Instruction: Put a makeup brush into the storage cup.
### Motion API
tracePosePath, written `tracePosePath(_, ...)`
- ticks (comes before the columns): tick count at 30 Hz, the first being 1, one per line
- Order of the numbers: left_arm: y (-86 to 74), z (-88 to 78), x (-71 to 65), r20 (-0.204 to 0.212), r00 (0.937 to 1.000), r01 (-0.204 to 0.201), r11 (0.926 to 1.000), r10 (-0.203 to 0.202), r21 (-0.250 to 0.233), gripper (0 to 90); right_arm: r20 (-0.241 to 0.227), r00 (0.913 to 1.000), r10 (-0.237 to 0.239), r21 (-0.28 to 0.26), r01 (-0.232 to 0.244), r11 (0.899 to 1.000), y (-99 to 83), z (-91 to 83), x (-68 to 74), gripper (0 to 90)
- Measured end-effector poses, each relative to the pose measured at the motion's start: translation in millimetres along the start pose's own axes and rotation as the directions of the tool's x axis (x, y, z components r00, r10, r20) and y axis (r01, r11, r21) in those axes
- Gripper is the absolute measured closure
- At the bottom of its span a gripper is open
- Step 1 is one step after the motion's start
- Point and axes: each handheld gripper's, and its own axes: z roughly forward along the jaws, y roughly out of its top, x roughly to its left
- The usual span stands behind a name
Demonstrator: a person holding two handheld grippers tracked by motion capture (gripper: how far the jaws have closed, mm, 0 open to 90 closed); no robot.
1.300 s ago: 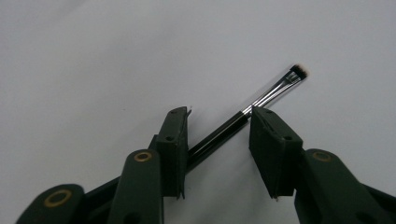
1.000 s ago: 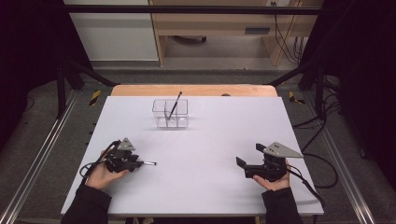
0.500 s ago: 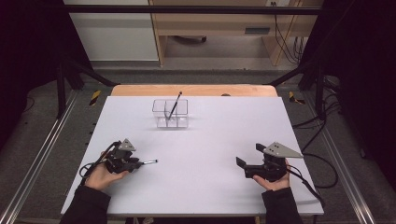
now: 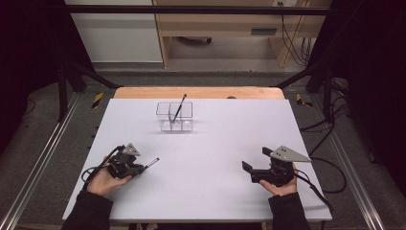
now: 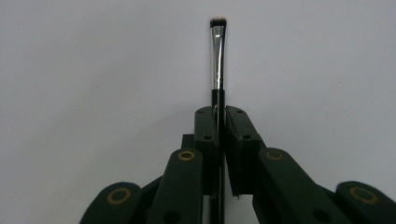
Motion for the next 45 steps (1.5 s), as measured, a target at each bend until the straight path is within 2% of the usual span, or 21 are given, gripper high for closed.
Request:
tracePosePath(4, 0.0, -0.1, 1.3, 0.007, 0.9996, 0.026, 0.9997, -0.026, -0.001, 83.6, 0.000, 1.0000, -0.001, 0.000, 0.001, 1.000, 0.0, 0.2, 0.0, 7.1)
tracePosePath(12, 1.1, 0.0, 1.0, 0.004, 0.9998, 0.019, 0.9998, -0.019, 0.003, 82.9, -0.001, 1.0000, 0.002, -0.001, -0.002, 1.000, 0.3, -0.3, 0.0, 7.1)
tracePosePath(19, 5.3, -5.6, 3.2, 0.000, 0.9996, 0.030, 0.9996, -0.030, -0.003, 69.3, 0.002, 1.0000, 0.001, -0.005, -0.001, 1.000, 1.2, -1.4, -0.5, 7.1)
tracePosePath(22, 12.1, -6.9, 3.8, -0.008, 0.9997, 0.024, 0.9995, -0.024, 0.020, 67.3, 0.003, 1.0000, 0.001, -0.008, -0.001, 1.000, 2.0, -2.4, -0.8, 7.1)
tracePosePath(24, 16.6, -4.3, 3.3, -0.009, 0.9999, 0.010, 0.9986, -0.009, 0.051, 67.6, 0.006, 1.0000, 0.000, -0.008, 0.000, 1.000, 2.0, -2.7, -0.9, 7.1)
tracePosePath(26, 21.8, 0.7, 3.2, -0.012, 0.9999, -0.010, 0.9950, 0.011, 0.099, 68.4, 0.004, 1.0000, -0.001, -0.009, 0.001, 1.000, 2.0, -2.6, -0.7, 7.1)
tracePosePath(29, 25.8, 6.3, 2.4, 0.001, 0.9994, -0.035, 0.9891, 0.035, 0.143, 69.4, 0.003, 1.0000, -0.001, -0.009, 0.001, 1.000, 2.2, -2.5, -0.6, 7.1)
tracePosePath(32, 26.9, 5.5, 1.5, 0.021, 0.9988, -0.047, 0.9854, 0.044, 0.163, 71.5, 0.003, 1.0000, -0.004, -0.008, 0.004, 1.000, 2.3, -3.0, -1.0, 7.1)
tracePosePath(37, 26.2, 4.1, -0.6, 0.027, 0.9984, -0.054, 0.9796, 0.049, 0.194, 73.3, 0.001, 1.0000, -0.003, -0.010, 0.003, 1.000, 2.7, -3.3, -0.4, 7.1)
tracePosePath(41, 26.5, 4.3, -1.2, 0.025, 0.9993, -0.034, 0.9778, 0.029, 0.207, 75.8, 0.001, 1.0000, -0.005, -0.004, 0.005, 1.000, 2.4, -2.2, -0.2, 7.0)
tracePosePath(45, 27.4, 4.6, -2.2, 0.015, 0.9995, -0.032, 0.9751, 0.029, 0.220, 81.3, -0.002, 1.0000, -0.006, -0.001, 0.006, 1.000, 2.0, -1.3, 0.0, 7.0)
